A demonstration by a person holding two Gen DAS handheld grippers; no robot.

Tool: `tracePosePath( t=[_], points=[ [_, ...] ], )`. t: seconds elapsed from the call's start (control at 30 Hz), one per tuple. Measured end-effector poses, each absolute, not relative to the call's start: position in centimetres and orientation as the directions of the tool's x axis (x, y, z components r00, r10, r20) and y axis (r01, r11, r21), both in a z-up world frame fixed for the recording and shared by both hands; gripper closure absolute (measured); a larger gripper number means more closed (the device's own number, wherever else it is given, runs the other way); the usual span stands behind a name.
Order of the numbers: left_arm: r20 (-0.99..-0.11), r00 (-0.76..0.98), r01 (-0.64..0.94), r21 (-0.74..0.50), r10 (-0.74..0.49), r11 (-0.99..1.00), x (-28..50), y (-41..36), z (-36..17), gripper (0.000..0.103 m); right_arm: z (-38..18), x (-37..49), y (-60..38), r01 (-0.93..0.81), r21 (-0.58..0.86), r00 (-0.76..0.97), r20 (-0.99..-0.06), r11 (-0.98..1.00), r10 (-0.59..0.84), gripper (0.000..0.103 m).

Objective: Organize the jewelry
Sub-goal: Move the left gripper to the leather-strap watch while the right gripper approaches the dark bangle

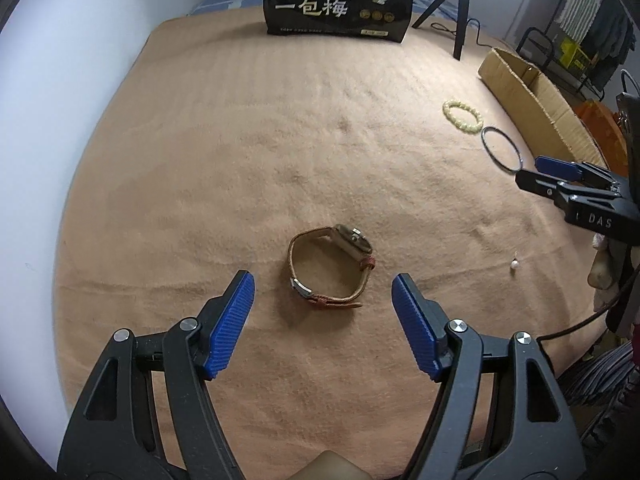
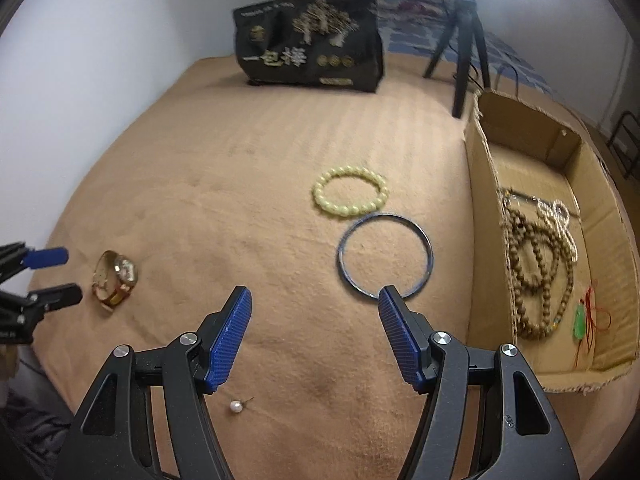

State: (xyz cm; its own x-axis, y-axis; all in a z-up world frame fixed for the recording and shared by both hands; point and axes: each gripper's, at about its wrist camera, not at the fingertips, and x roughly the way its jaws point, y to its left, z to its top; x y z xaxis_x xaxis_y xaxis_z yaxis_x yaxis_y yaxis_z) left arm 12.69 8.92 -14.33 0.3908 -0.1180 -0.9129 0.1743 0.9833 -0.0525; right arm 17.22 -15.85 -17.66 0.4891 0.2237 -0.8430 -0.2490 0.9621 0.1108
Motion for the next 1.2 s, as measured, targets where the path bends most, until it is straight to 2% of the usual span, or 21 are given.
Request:
tracePosePath(
  t=[0.13, 0.33, 0.67, 1.0, 1.2],
  points=[
    [-0.917, 0.380, 0.179, -0.058, -0.123, 0.982, 12.7, 9.0, -14.6, 0.030, -18.4, 17.0, -16.3, -0.175, 0.118, 0.466, -0.865, 0.978, 0.188, 0.038],
    [-0.920, 0.369, 0.201, -0.058, -0.131, 0.978, 12.8, 8.6, -14.9, 0.030, -19.7, 17.2, -15.9, -0.069, 0.041, 0.435, -0.898, 0.997, 0.067, 0.038],
    [-0.928, 0.351, 0.194, -0.057, -0.123, 0.979, 13.0, 8.5, -15.7, 0.030, -20.7, 18.7, -16.4, 0.038, 0.049, 0.455, -0.890, 0.998, 0.026, 0.037],
    [-0.937, 0.339, 0.202, -0.012, -0.081, 0.979, 14.1, 7.6, -17.0, 0.030, -21.4, 20.2, -15.8, 0.060, 0.029, 0.493, -0.870, 0.998, -0.005, 0.030],
    [-0.942, 0.331, 0.189, 0.013, -0.051, 0.982, 14.9, 7.8, -17.8, 0.030, -21.5, 20.9, -16.0, 0.087, 0.032, 0.510, -0.860, 0.996, -0.017, 0.030]
  ],
)
